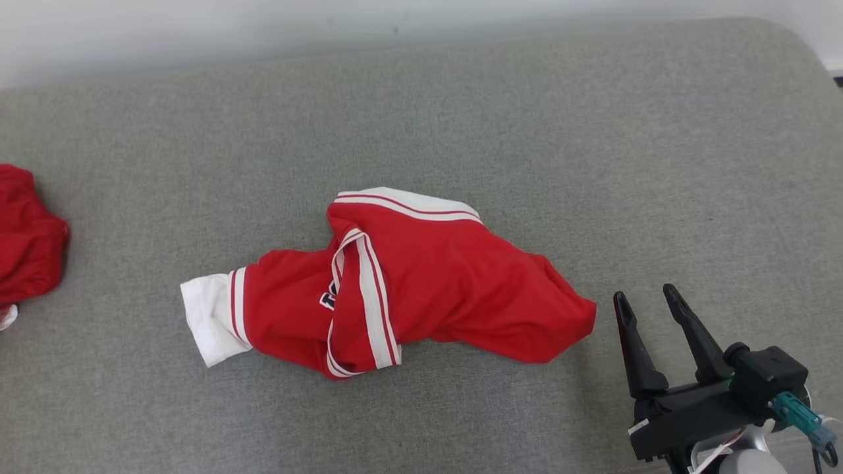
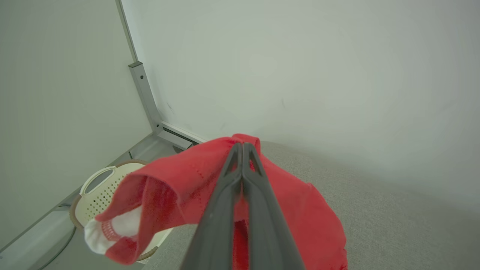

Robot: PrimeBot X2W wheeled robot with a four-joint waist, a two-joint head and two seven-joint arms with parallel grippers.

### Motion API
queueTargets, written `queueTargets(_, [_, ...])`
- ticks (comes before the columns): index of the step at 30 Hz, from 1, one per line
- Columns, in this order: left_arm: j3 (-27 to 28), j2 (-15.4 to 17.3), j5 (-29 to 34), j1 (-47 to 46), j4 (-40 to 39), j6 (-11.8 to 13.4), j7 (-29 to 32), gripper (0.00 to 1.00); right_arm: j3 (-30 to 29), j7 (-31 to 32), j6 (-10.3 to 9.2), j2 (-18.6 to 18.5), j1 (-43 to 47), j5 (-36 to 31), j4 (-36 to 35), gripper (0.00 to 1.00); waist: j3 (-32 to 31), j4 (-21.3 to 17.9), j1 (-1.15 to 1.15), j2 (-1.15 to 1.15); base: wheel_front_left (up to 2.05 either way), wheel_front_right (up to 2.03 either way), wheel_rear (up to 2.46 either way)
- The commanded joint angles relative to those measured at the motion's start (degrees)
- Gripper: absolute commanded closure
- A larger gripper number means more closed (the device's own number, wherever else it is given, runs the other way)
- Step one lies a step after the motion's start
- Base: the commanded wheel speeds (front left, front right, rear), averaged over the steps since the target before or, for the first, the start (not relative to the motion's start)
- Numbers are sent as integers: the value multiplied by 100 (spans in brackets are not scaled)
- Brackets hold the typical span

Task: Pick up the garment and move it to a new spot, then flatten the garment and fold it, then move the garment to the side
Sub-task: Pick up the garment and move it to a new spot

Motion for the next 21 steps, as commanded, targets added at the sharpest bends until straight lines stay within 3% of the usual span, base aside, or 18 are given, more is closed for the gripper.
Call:
queueTargets(1, [86, -118, -140, 150, 89, -82, -190, 100, -11, 18, -2, -7, -87, -60, -25, 0, 89, 39, -1, 0, 0, 0, 0])
queueTargets(6, [345, -566, -544, 532, 482, -276, -656, 100, 27, 96, -2, -8, -130, -104, -57, 0, 117, 90, -1, 0, 0, 0, 0])
queueTargets(15, [633, -1159, -1137, 997, 988, -1146, -1304, 100, 58, 187, -2, -8, -165, -153, -123, 0, 70, 89, -1, 0, 0, 0, 0])
queueTargets(16, [568, -1164, -1044, 1052, 1019, -1197, -1383, 71, 49, 185, -2, -10, -169, -185, -116, 0, 48, 98, -1, 0, 0, 0, 0])
queueTargets(17, [562, -1201, -1058, 1072, 1003, -1289, -1476, 51, 34, 195, -2, -10, -172, -195, -113, 0, 22, 108, -1, 0, 0, 0, 0])
queueTargets(18, [576, -1223, -1055, 1074, 980, -1323, -1589, 0, 18, 195, -2, -8, -174, -218, -118, 0, -13, 125, -1, 0, 0, 0, 0])
queueTargets(21, [537, -1233, -862, 1145, 857, -1352, -1846, 0, -33, 192, -2, -8, -162, -246, -92, 0, -123, 187, -1, 0, 0, 0, 0])
